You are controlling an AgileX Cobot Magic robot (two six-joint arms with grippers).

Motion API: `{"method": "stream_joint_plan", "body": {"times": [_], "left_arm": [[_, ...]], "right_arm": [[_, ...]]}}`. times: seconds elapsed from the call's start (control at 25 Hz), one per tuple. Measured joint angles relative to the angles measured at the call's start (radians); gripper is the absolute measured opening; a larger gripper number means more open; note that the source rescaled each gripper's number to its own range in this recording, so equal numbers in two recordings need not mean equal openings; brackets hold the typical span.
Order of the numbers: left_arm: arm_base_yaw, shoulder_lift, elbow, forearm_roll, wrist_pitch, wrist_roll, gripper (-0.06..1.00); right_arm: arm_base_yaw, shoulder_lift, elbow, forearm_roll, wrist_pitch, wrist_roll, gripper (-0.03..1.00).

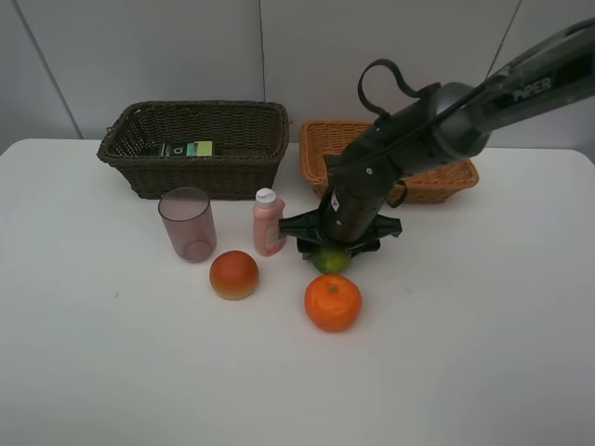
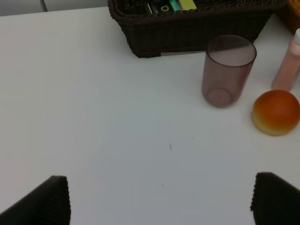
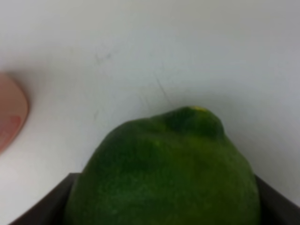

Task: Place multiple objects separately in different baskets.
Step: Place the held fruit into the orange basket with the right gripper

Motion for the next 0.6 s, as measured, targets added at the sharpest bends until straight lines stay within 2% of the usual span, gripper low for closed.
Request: {"method": "stream_joint_plan", "body": {"times": [0.36,0.48,0.6], "left_arm": [[0.0,0.0,0.0,0.0,0.0,0.0,1.0],[0.0,0.0,0.0,0.0,0.0,0.0,1.0],[0.0,0.0,0.0,0.0,0.0,0.0,1.0]], "right_arm": [[0.0,-0.004,0.0,0.0,0.004,-0.001,0.46],[0.0,-0.03,0.0,0.0,0.06,-0.021,0.46],[0.0,-0.078,-0.033,0.0,0.169,-0.09,0.46]]}}
